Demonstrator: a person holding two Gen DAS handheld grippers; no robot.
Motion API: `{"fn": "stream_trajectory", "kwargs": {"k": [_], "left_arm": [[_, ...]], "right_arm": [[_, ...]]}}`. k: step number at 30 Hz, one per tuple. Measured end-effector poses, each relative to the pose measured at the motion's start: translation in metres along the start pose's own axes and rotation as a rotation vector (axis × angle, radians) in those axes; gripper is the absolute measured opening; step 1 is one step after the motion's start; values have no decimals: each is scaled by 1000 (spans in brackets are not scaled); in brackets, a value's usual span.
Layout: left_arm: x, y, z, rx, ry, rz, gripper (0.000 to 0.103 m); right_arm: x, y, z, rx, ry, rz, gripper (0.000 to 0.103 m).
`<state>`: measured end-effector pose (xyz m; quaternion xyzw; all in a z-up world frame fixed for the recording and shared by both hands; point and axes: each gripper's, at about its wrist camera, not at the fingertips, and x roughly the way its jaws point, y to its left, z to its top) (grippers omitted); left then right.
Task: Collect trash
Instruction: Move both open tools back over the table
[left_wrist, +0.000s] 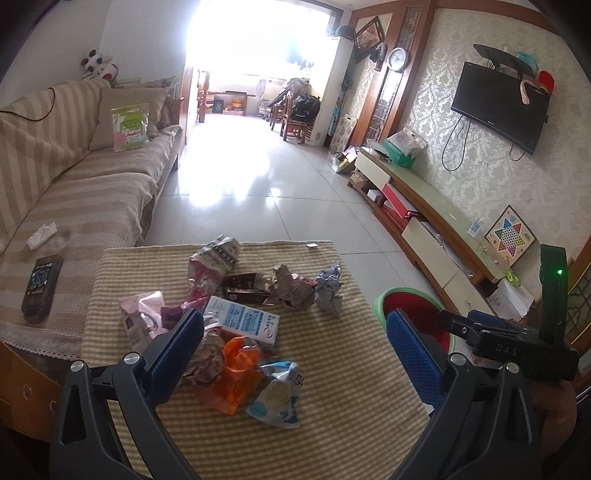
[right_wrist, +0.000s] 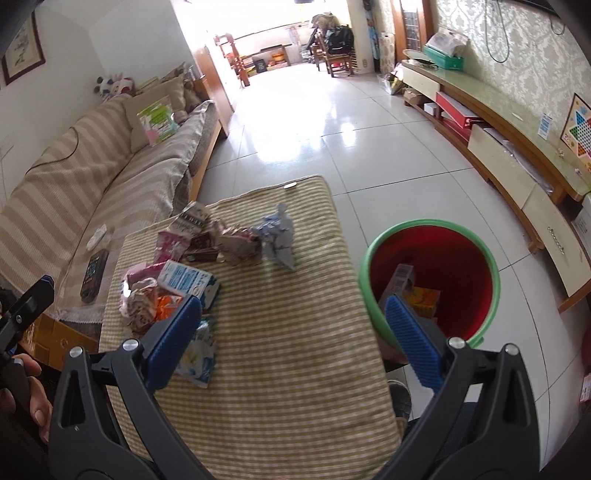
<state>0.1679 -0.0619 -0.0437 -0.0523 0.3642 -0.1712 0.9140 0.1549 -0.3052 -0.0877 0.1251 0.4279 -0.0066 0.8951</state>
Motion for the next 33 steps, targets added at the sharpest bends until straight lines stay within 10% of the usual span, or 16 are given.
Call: {"fn": "stream_trajectory", "kwargs": {"k": [33], "left_arm": [[-3,77,-51,-92,112,121,95]], "right_arm": [[20,51,-25,-102,53,9,98]]}}
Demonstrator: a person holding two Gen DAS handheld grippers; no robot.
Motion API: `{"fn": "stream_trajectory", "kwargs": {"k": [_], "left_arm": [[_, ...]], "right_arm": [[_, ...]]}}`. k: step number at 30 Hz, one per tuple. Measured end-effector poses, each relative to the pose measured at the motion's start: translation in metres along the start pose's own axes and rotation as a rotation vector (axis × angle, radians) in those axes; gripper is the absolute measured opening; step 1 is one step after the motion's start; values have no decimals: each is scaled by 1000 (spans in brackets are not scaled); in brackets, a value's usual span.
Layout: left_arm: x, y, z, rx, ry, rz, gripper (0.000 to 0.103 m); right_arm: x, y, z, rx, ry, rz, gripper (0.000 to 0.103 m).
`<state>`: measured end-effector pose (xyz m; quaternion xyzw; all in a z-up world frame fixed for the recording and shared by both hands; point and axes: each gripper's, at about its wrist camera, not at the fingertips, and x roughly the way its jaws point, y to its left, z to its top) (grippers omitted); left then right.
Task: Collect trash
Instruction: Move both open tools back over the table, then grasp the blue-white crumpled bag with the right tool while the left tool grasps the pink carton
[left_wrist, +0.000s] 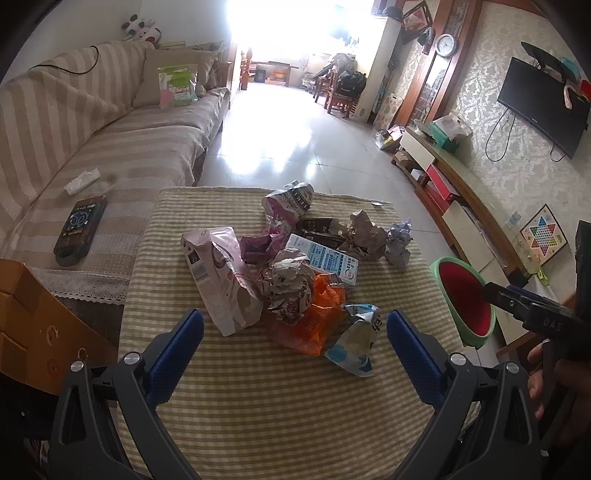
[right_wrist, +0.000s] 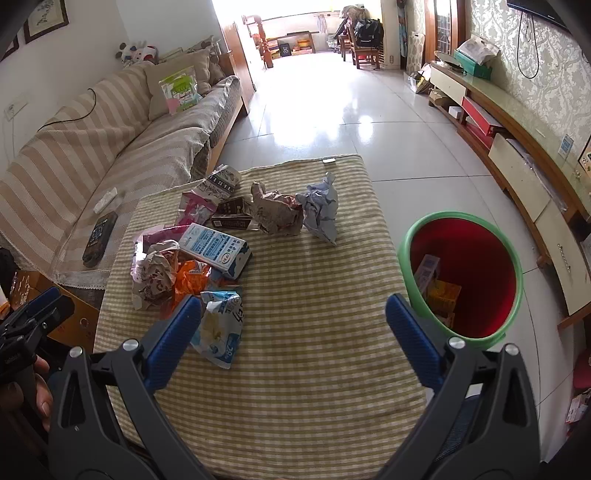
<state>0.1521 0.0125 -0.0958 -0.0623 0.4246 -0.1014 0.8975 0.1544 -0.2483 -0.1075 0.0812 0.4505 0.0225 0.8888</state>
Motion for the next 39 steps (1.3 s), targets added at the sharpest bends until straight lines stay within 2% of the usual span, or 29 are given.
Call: {"fn": "stream_trajectory", "kwargs": {"k": [13,22,28,39], "left_arm": [[6,5,2,-6,19,19,95],[28,17,6,-39,56,31,95],[50,36,18,-109,79,38,95],[115,78,35,-255,163,87,94]], "right_arm": [[14,-9,-1,18,16,11,98],[37,-2,-2,8,55,31,98],[59,15,-10,-15,108,72,98],[116,52,-25,-61,239,133,98]]}}
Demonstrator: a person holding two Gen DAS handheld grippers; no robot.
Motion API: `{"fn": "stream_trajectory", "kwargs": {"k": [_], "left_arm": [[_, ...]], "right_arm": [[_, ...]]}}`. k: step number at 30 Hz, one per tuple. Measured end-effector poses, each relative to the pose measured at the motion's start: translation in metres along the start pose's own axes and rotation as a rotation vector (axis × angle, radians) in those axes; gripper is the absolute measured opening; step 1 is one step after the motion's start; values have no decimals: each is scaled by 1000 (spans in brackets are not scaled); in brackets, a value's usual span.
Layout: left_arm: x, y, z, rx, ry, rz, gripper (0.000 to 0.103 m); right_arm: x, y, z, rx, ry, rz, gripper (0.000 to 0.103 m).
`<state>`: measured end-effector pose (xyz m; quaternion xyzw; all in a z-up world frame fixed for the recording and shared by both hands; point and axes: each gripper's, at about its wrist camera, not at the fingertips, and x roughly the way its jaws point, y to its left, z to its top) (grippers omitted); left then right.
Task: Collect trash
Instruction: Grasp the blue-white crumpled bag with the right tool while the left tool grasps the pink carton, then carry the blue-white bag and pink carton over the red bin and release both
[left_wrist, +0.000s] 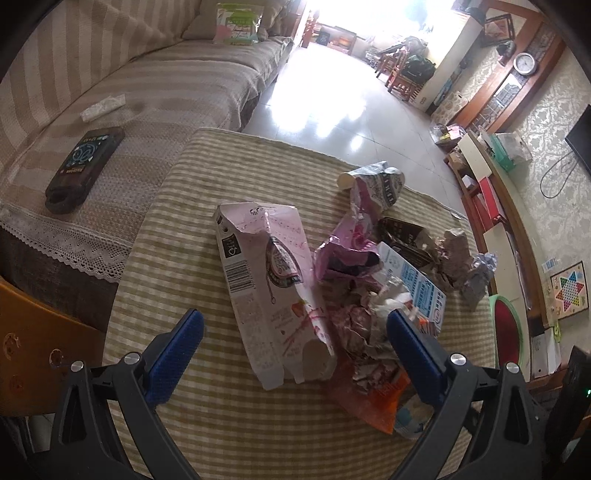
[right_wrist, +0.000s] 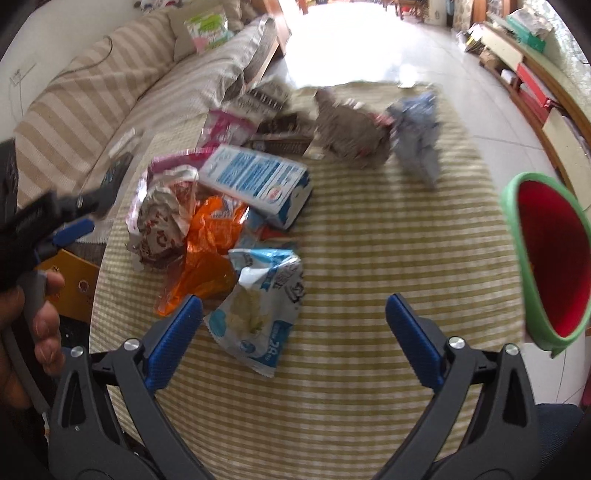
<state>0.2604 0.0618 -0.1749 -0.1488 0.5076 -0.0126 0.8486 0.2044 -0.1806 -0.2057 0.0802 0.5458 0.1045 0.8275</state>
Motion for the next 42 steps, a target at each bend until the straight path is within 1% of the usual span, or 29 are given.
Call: {"fn": "stream_trajectory", "kwargs": {"k": [2,5,7,8,9,10,11,12,13,14,15,16,17,18,24,27,34,37,42], "left_arm": [[9,5,5,-29,9,16,94],[27,10,11,-52,46,29,83],[35,12,14,-59,61,21,78],[39,11,15,-54,69,22,71],[43,10,16,-46,79,26,66],[46,9,15,-41,87,27,64],[49,8,15,-39,96,27,58],[52,8,15,-39,102,23,55],[53,8,14,-42,104,10,53],[54,9,14,-42,104,-3,45],[53,6,14,-33,106,-20,34],[52,3,13,-17,103,-21,34],[49,-1,13,0,95,-12,30],[47,-3,13,6,92,-15,28],[32,4,11,6,78,-31,21],[16,6,9,20,47,-20,20],[-18,11,3,22,-5,-24,18],[-29,9,1,27,-23,-30,18],[-54,-4,-2,76,-79,-23,18]], "right_arm": [[12,4,1,-1,20,8,98],[28,7,0,0,48,13,92],[38,7,0,7,74,23,81],[43,7,-1,9,93,34,72],[48,6,-2,11,109,43,66],[51,6,-3,12,117,43,66],[50,7,-4,4,101,44,61],[51,8,-4,0,105,48,55],[50,8,-4,0,103,46,52],[50,6,-4,6,104,54,42],[50,4,-4,15,105,64,37],[49,3,-4,21,102,75,36],[48,2,-4,22,100,75,33],[47,1,-4,22,97,75,31],[34,0,-3,20,70,74,30],[20,-2,-1,19,42,82,30],[-6,0,-1,14,-11,75,29],[-15,1,-1,12,-27,74,29],[-29,5,-3,1,-56,75,29]]}}
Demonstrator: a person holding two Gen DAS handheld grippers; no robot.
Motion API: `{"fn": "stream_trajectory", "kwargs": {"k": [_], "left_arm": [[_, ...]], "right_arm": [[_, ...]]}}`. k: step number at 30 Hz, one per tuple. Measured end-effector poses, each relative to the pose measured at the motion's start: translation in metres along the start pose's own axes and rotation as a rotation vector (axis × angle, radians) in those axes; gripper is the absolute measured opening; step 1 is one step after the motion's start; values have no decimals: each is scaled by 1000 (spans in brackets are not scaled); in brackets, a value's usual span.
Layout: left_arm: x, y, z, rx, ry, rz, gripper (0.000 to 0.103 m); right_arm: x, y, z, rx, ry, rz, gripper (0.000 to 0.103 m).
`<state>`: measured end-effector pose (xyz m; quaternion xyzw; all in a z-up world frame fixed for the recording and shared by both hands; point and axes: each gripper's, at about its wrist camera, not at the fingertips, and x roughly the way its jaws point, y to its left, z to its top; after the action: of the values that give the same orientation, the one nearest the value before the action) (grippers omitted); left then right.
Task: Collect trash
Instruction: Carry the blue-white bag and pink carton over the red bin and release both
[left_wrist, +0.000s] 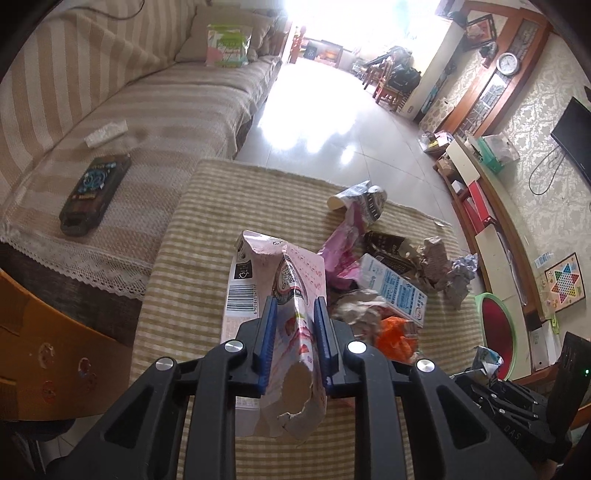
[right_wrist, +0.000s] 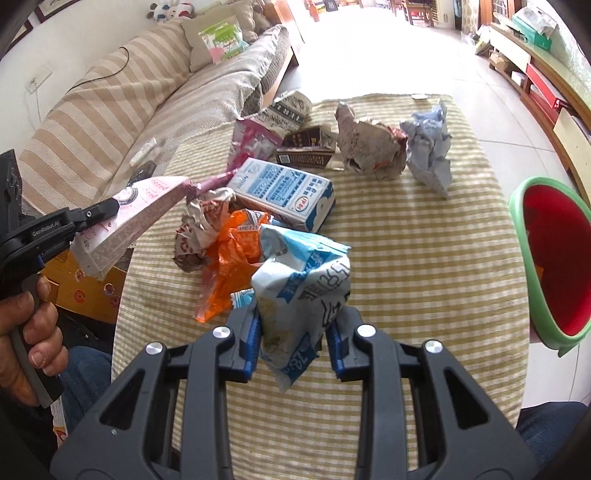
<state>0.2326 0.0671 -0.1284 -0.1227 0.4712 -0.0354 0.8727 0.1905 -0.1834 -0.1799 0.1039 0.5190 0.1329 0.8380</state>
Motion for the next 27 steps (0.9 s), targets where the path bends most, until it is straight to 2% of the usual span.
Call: {"fn": "stream_trajectory", "kwargs": {"k": [7,14,27], "left_arm": [[-36,-31,7,86,-77,0,18],[-58,-73,13,144,-123,-50,18],[-62,-182,15,276,-148,-171,18]], "right_arm": [[-24,-1,7,2,-55,5,29],[-55,-15,16,28,-123,7,29],[-120,-106,28,160,-244,-79,29]]}}
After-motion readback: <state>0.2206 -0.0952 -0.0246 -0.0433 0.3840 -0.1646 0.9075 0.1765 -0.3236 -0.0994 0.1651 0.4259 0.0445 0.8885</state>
